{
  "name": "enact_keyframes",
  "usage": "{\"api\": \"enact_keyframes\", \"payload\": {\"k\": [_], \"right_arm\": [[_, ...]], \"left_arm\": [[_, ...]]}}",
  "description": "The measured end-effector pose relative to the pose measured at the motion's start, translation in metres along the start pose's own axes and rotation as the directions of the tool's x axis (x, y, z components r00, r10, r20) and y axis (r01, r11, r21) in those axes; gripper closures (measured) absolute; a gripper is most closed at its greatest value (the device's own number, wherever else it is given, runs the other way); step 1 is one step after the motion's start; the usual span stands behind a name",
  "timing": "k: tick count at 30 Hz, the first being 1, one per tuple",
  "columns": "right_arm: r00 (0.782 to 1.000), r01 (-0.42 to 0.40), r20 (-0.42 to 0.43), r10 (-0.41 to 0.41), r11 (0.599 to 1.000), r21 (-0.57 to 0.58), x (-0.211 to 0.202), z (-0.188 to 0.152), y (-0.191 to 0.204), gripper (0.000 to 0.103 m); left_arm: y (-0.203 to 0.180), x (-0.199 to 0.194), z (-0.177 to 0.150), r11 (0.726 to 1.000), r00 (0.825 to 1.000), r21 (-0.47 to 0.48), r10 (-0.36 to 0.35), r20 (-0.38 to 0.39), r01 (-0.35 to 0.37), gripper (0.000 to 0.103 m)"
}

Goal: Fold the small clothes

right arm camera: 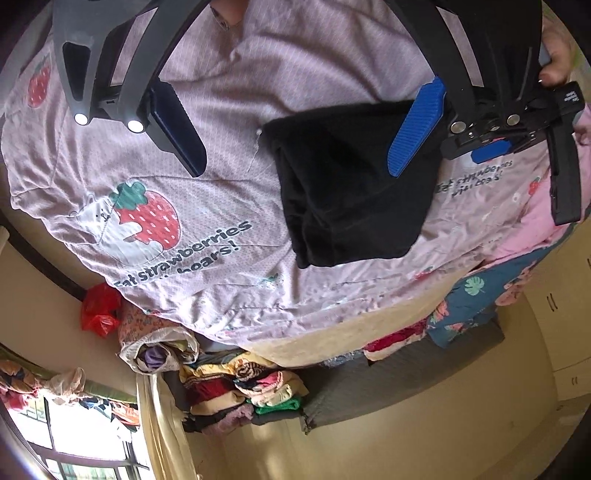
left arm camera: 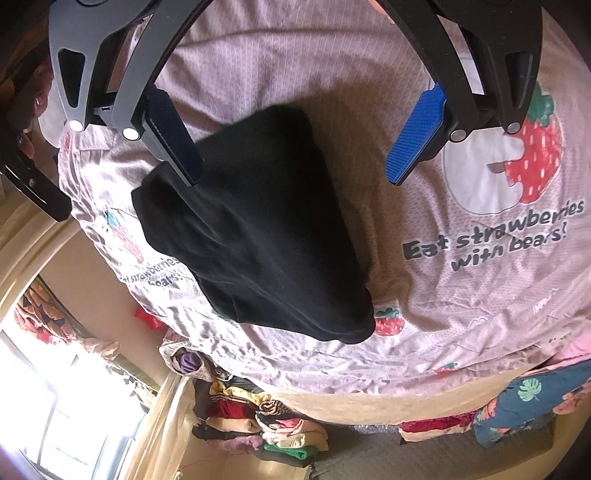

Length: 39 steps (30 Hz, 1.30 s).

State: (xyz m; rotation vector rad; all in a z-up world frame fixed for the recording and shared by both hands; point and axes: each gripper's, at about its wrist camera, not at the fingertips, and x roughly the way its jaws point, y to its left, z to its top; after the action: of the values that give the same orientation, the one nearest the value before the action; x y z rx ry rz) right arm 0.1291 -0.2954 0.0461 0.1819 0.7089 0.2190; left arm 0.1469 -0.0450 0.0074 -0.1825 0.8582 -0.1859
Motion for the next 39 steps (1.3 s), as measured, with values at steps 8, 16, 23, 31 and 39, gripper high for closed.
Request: {"api": "enact_keyframes", "payload": {"k": [8,16,23,31,39], "right_arm": [[0.998,0.002,0.068,0.001,0.999,-0.042,-0.040,-0.029,0.024,0.005],[0.993,0.020,0.119,-0.009,0.996,-0.092,-0.066,-0.056,0.044,0.005],[0.989,0.043,0.142,-0.029,0.994,-0.098,-0.076,-0.077,0.050,0.005],[0.982,0.086,0.177,-0.068,0.991,-0.098,-0.083,-0.112,0.047,0.005],[0.985,0.094,0.153,-0.082,0.993,-0.075,-0.069,-0.130,0.035,0.005]], "left_arm": [[0.001,-0.032,-0.018,0.999,0.999,0.032,-0.012,0.052,0.010,0.010],[0.004,-0.060,-0.041,0.998,0.995,0.065,-0.023,0.092,0.017,0.010],[0.006,-0.074,-0.061,0.996,0.993,0.088,-0.020,0.113,0.010,0.010],[0.010,-0.074,-0.088,0.994,0.995,0.105,0.005,0.098,-0.015,0.010],[0.013,-0.071,-0.098,0.993,0.996,0.111,0.026,0.082,-0.035,0.010]]}}
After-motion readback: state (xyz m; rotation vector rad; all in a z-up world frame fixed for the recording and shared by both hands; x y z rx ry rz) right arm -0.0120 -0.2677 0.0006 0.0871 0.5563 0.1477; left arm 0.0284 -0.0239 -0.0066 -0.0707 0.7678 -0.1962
